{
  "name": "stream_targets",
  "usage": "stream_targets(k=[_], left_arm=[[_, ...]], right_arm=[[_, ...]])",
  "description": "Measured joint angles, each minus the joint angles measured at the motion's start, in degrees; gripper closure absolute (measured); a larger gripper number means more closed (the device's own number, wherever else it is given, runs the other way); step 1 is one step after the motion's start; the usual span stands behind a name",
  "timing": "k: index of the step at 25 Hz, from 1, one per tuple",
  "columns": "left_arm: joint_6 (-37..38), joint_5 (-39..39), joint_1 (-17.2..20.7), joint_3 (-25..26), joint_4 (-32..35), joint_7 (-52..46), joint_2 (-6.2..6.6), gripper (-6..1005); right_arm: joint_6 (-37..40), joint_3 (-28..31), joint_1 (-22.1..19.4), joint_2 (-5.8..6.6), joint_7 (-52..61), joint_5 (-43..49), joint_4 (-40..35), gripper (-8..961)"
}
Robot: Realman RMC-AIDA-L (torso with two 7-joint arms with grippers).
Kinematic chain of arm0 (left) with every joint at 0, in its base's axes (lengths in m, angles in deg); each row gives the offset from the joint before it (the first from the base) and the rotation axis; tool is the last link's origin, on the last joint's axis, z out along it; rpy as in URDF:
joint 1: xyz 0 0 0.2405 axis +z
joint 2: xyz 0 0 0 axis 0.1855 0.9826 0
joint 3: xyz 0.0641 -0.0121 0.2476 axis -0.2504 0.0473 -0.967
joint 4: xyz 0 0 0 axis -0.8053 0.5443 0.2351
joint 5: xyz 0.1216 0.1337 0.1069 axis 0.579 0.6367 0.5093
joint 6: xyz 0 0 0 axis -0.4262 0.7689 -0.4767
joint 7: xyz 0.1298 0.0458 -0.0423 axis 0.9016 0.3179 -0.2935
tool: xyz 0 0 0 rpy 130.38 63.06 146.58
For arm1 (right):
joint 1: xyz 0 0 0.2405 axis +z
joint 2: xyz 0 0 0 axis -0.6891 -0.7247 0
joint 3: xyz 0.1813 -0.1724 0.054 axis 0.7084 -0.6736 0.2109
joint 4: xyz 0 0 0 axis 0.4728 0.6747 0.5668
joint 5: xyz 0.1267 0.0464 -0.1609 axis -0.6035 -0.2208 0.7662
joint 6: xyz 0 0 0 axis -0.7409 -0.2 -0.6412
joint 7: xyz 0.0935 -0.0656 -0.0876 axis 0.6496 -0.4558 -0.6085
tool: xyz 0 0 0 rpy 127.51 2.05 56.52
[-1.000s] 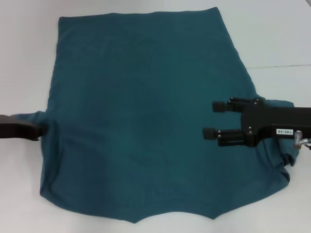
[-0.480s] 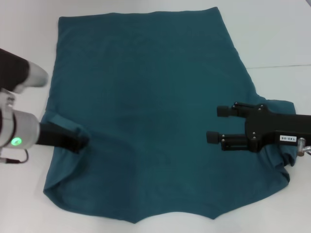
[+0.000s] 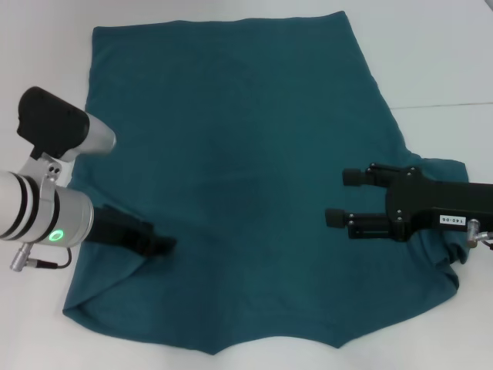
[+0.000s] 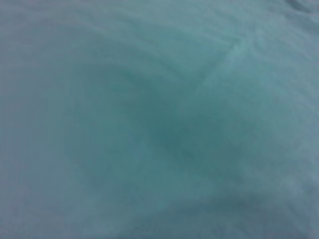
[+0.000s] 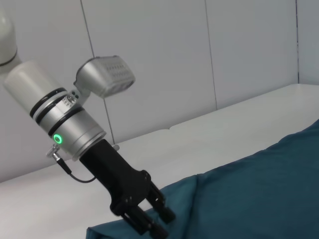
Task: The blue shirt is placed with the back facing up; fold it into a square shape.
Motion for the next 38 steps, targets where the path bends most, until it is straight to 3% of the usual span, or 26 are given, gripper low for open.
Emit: stream_targets(k=[4, 11, 17, 33, 38], left_arm=[[0.0, -1.3, 0.6, 1.9, 2.2, -1.1, 0.15, 523], [-1.1, 1.0, 0.8, 13.0, 3.9, -6.9, 0.74, 369], [-6.0, 7.4, 0.8, 14.6, 1.5, -12.4, 1.05, 175], [-16.5, 10.9, -0.7, 14.3, -8.4, -12.0, 1.85, 155], [-17.8, 10.5, 0.4, 14.3, -8.2, -5.7, 0.97, 155]], right_arm=[[0.0, 0.0, -0.1, 0.00, -0.1, 0.0, 0.0, 45], [0.0, 0.0, -0.4, -0.07, -0.5, -0.3, 0.0, 45], [-0.4, 0.0, 0.0, -0.09, -0.7, -0.2, 0.0, 45], [-2.0, -1.1, 1.5, -0.17, -1.3, 0.0, 0.9, 45], [-2.2, -1.1, 1.6, -0.18, -1.2, 0.0, 0.9, 45]])
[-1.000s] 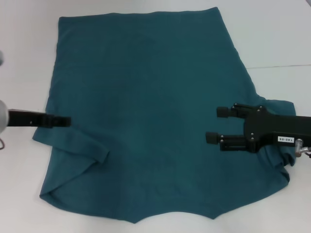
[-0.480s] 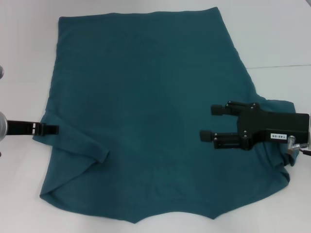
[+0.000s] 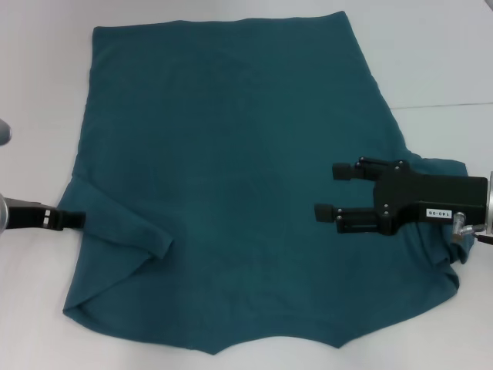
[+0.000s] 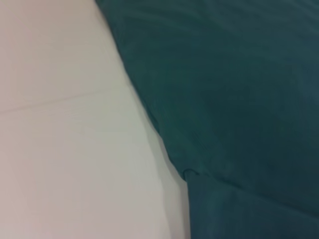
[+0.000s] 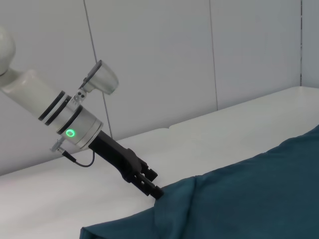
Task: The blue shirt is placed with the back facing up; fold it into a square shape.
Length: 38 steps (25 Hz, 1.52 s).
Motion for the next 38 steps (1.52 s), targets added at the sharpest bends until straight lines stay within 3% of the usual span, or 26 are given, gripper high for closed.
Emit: stream_targets(k=[12, 23, 38], left_arm=[[-0.3, -0.3, 0.0, 0.4, -0.5, 2.1, -0.09, 157], [-1.4, 0.2, -3.2, 4.1, -5.8, -0.5, 0.92, 158], [0.8, -0.1, -5.0, 4.3, -7.8, -12.5, 2.25, 157]], right_arm=[[-0.4, 0.0, 0.8, 0.02, -0.1, 0.0, 0.5, 45], [-0.4, -0.8, 1.4, 0.00, -0.2, 0.1, 0.8, 44], [0.0, -2.0, 1.7, 0.00, 0.2, -0.2, 0.8, 46]])
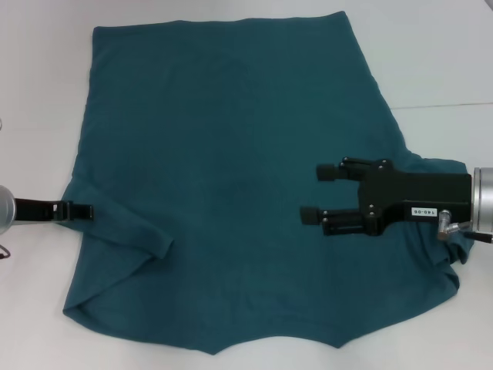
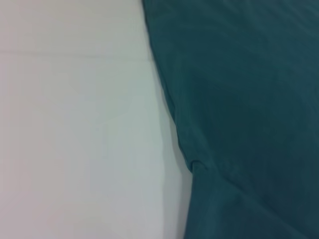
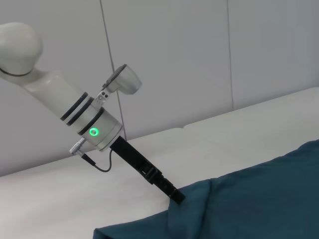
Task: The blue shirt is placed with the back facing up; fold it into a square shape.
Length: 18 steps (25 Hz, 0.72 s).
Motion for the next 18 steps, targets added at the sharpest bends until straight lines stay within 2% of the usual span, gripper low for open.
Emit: stream_targets(k=[18], left_arm=[[-4.6, -0.2, -0.6, 0.0, -2.7, -2.0, 0.18, 157]], right_arm=[[0.1, -0.8, 0.3, 0.00, -0.3, -0.1, 0.6, 48]])
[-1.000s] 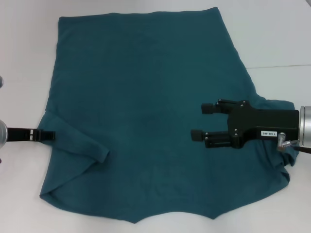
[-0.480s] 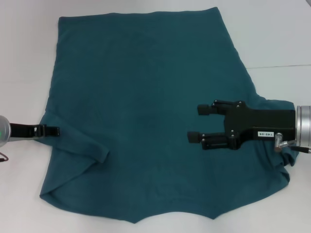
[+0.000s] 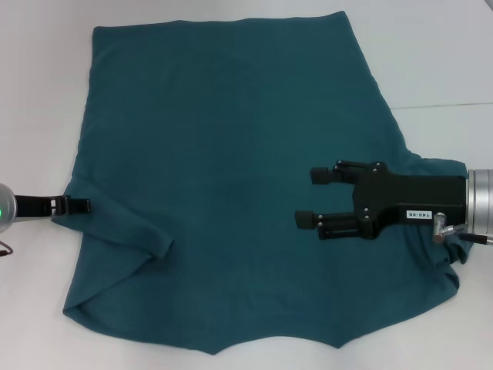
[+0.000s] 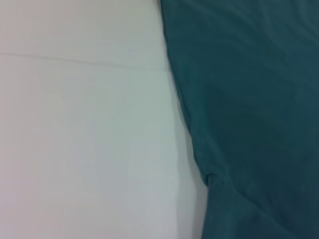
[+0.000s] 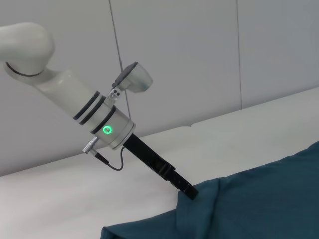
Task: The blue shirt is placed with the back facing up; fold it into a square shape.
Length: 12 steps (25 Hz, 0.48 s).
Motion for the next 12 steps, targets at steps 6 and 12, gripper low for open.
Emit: stream_targets(k=[6, 12], left_arm=[[-1.7, 0.0, -0.3, 0.0, -1.3, 0.2, 0.00, 157], [-1.8, 0.1, -0.7, 0.0, -2.1, 0.3, 0.16, 165]], right_arm=[[-0.1, 0.0, 0.3, 0.00, 0.0, 0.1, 0.0, 49], [-0.3, 0.0, 0.5, 0.00, 0.0, 0.1, 0.0, 50]])
